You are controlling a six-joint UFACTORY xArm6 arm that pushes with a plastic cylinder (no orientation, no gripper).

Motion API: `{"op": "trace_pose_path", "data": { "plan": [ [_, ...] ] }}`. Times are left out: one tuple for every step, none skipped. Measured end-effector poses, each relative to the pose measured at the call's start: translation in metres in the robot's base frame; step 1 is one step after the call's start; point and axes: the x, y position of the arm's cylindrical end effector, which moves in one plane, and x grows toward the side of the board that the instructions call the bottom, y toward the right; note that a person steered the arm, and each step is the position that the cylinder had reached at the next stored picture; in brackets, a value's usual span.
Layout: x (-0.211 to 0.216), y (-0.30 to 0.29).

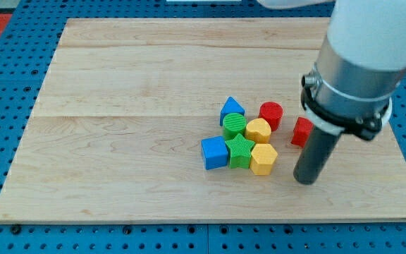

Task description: Slightly move the yellow hexagon to the right of the green star

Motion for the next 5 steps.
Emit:
{"op": "trace_pose_path", "data": {
  "plan": [
    [0.004, -0.043],
    [-0.007, -0.047],
    [-0.017, -0.018],
    [-0.021, -0.011],
    [0.008, 0.016]
  ]
}}
